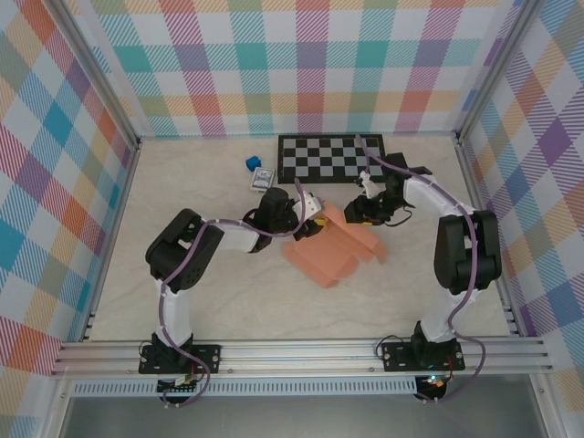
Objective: Fold the paper box
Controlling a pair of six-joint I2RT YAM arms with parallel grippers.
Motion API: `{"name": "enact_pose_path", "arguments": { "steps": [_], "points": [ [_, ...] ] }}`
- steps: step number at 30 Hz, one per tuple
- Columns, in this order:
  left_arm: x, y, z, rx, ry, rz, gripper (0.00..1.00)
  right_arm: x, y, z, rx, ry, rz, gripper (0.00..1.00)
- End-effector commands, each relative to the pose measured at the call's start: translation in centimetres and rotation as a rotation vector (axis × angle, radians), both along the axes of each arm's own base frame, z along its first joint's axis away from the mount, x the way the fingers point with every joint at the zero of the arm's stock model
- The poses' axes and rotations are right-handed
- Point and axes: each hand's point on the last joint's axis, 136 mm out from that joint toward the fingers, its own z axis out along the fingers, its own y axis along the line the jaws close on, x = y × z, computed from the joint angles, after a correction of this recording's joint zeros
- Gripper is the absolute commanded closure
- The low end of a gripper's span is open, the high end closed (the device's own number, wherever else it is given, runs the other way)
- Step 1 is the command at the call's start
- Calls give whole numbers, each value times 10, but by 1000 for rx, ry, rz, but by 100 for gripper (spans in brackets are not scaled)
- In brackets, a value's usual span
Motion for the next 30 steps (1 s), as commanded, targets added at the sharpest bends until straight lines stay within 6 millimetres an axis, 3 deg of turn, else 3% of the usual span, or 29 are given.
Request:
{"name": "enact_pose_path", "arguments": {
  "steps": [1,6,9,15,18,21,24,28,30],
  "points": [
    [9,-8,2,-65,-20,132,53,-6,-5,-16,-52,29,-18,54],
    [10,-12,2,-63,-39,172,54,-8,-3,-16,-51,30,-21,54],
    [11,-14,3,-72,-32,174,64,-8,-1,-16,-46,26,-22,54],
    [16,-21,5,-94,-32,226,69,-6,0,-14,-35,17,-45,54],
    [18,-25,3,-73,-50,256,68,-5,0,-12,-27,9,-57,55],
    [21,-29,1,-52,-55,286,55,-6,1,-9,-18,2,-61,55],
    [24,-33,0,-39,-49,305,54,-6,0,-10,-19,1,-64,55],
    [19,-41,-1,-32,-35,255,60,-6,0,-10,-21,-1,-58,55],
    [12,-46,-5,-14,-23,199,77,-6,-1,-9,-27,-7,-54,55]
  ]
}}
